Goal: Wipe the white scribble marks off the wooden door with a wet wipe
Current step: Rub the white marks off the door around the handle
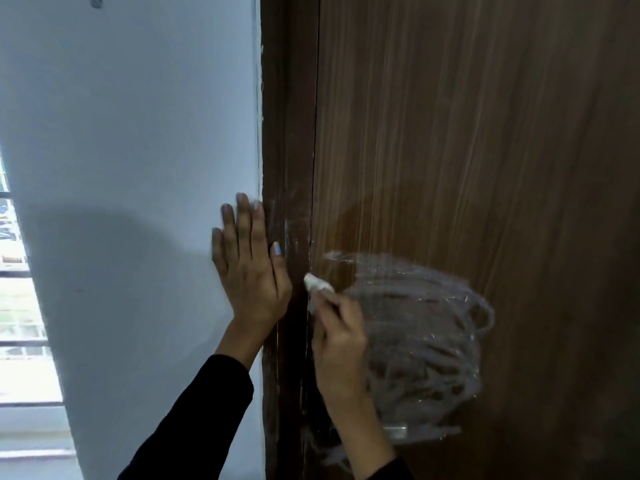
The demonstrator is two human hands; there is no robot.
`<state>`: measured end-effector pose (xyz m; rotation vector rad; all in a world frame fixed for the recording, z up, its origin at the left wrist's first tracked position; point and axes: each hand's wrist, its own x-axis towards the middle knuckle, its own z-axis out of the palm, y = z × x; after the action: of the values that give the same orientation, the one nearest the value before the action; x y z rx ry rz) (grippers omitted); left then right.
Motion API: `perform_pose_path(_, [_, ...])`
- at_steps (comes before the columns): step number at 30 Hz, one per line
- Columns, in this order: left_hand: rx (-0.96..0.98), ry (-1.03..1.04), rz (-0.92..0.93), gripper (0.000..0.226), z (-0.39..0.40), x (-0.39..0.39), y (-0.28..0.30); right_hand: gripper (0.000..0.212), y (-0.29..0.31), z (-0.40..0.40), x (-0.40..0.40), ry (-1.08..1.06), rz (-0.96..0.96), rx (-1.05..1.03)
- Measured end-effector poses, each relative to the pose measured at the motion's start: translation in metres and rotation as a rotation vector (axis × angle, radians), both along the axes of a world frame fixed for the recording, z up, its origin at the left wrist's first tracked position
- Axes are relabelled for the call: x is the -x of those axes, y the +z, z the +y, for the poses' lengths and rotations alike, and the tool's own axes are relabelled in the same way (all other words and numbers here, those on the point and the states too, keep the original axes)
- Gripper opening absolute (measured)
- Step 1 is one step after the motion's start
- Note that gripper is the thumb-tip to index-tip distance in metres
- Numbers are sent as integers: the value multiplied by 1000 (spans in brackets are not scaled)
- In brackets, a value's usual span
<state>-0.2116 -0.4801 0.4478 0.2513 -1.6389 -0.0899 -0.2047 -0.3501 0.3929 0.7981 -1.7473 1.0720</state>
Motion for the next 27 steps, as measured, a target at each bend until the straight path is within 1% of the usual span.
perform_pose_path(2, [15, 13, 4, 56, -3, 3, -3, 31, -11, 4, 3, -35, 63, -35])
perform_pose_path(3, [20, 13, 5, 56, -4, 3, -4, 32, -10, 10, 6, -58, 61, 10])
perform_pose_path(7, [27, 7, -15, 57, -1, 4, -3, 33, 32, 29, 24, -144, -28, 334])
perform_pose_path(9, [31, 12, -30, 58, -1, 4, -4, 30, 52, 24, 27, -139, -19, 409])
perform_pose_path(10, [33, 16, -34, 58, -2, 3, -4, 29, 56, 16, 25, -137, -3, 393])
perform_pose_path(12, [35, 21, -32, 58, -2, 3, -3, 32, 50, 0, 17, -107, 29, 286])
perform_pose_path(15, [40, 18, -27, 57, -2, 2, -4, 35, 14, -8, 7, -65, 48, 117])
perform_pose_path(17, [43, 22, -32, 57, 0, 1, -3, 34, -2, 1, 3, -105, 20, 77])
perform_pose_path(19, [43, 20, -39, 58, 1, 0, -3, 33, -2, 15, 5, -165, -44, 114])
perform_pose_path(22, [35, 21, -52, 59, 2, -1, -1, 28, 21, 34, 16, -218, -143, 324])
perform_pose_path(24, [30, 17, -63, 60, 2, -1, -2, 27, 34, 38, 21, -232, -156, 419])
perform_pose_path(25, [28, 19, -67, 61, 2, -1, -3, 28, 36, 35, 20, -226, -150, 408])
perform_pose_path(26, [28, 24, -73, 62, 2, -1, -3, 30, 33, 28, 15, -215, -137, 350])
perform_pose_path(27, [30, 30, -78, 62, 2, -1, -4, 31, 25, 21, 9, -198, -109, 248])
